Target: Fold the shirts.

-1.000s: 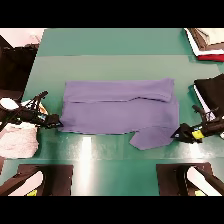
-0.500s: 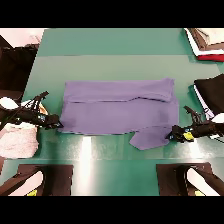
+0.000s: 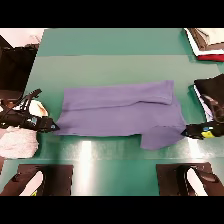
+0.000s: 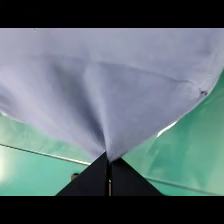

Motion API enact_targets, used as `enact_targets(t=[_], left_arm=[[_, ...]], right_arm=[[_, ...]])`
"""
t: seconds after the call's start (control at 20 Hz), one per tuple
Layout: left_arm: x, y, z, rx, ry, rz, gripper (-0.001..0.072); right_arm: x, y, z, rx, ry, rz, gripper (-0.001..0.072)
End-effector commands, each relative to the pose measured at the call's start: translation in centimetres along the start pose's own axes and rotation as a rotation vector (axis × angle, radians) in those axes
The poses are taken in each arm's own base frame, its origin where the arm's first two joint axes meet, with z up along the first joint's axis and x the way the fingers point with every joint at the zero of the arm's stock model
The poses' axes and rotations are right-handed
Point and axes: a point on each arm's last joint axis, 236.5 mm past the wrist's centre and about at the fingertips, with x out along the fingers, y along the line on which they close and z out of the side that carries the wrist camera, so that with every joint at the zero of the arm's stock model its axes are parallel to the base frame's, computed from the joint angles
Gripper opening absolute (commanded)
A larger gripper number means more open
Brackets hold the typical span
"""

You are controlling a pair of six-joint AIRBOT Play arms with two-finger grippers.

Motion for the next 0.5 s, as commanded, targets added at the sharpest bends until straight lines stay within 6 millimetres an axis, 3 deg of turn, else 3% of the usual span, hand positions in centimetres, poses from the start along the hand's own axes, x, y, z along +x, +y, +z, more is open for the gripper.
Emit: enact_targets(t=[0.0, 0.15, 0.45], left_arm=[[-1.1, -2.1, -1.0, -0.008, -0.012, -0.045, 0.0021], [-1.2, -2.7, 1.8, -0.004, -0.122, -0.077, 0.0021], [0.0, 1.1, 7.5, -0.068, -0.278, 0.001, 0.0022]], right_arm=[[-4.1, 0.3, 0.5, -0.019, -0.102, -0.072, 0.0017], [-4.6, 0.5, 3.1, -0.043, -0.142, -0.073, 0.0017], [-2.7, 1.1, 13.0, -0.110, -0.221, -0.073, 0.0016]])
